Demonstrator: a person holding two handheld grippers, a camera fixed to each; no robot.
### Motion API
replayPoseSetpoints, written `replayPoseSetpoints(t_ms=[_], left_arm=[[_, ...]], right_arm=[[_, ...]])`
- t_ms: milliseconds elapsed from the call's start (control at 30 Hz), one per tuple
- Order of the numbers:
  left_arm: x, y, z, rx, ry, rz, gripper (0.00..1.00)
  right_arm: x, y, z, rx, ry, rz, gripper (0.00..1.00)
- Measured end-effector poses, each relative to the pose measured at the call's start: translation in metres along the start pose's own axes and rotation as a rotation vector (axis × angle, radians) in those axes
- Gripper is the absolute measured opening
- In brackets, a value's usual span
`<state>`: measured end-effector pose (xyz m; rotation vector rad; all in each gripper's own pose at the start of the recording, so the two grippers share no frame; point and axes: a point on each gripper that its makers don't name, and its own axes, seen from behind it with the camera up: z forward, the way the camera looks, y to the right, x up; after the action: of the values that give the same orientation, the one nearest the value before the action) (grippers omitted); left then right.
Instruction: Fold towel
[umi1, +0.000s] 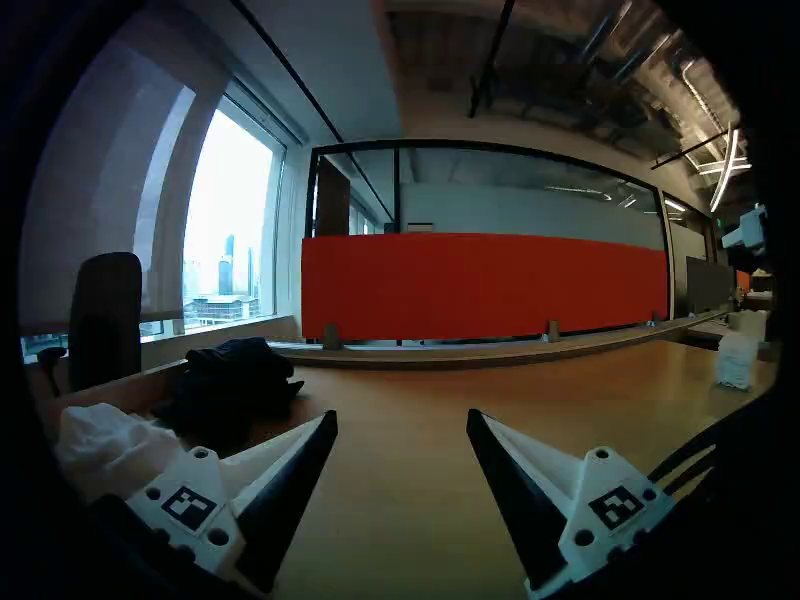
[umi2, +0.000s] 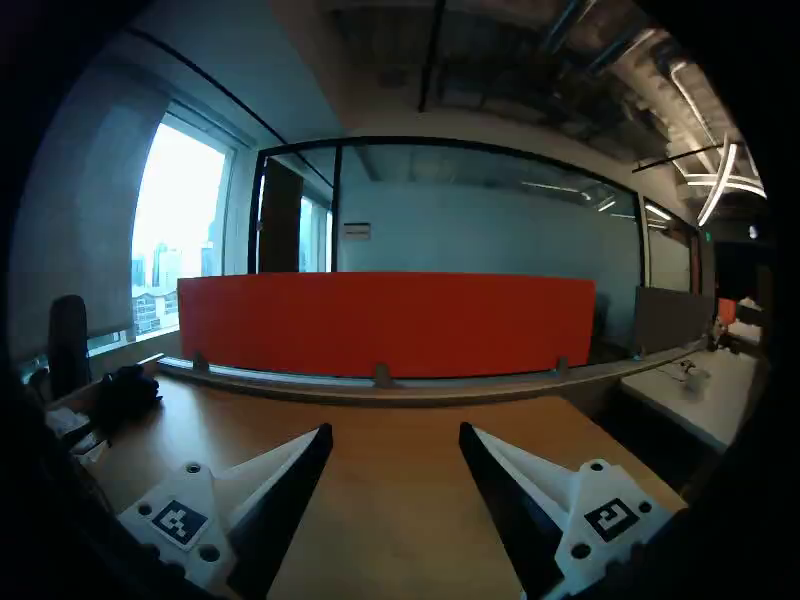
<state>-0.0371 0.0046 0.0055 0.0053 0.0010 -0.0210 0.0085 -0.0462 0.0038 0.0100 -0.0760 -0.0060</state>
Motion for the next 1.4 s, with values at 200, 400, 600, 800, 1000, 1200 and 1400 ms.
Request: replayPoseSetpoints(t_ms=[200,400,600,800,1000,1200,1400], left_arm=[[0.0,0.001,0.0,0.0,0.0,0.001,0.96],[-0.002,0.001,0.001,0.0,0.0,0.0,0.96],[-0.003,0.002,0.001,0.0,0.001,0.0,0.96],[-0.003,0.002,0.002,0.0,0.001,0.0,0.96],[-0.004,0.002,0.002,0.0,0.001,0.0,0.96],[-0.006,0.003,0.002,0.001,0.002,0.0,0.96],[-0.007,0.003,0.002,0.001,0.002,-0.001,0.96]], right_arm=[[0.003,0.007,0.002,-0.016,0.017,0.001,0.98],[0.007,0.012,0.002,-0.019,0.05,0.006,0.98],[0.002,0.025,0.003,-0.042,0.083,-0.004,0.98],[-0.012,0.038,0.005,-0.053,0.113,0.022,0.98],[-0.033,0.043,0.01,-0.034,0.132,0.025,0.98],[-0.06,0.047,0.014,-0.026,0.139,0.042,0.98],[-0.088,0.053,0.015,-0.022,0.13,0.066,0.99]])
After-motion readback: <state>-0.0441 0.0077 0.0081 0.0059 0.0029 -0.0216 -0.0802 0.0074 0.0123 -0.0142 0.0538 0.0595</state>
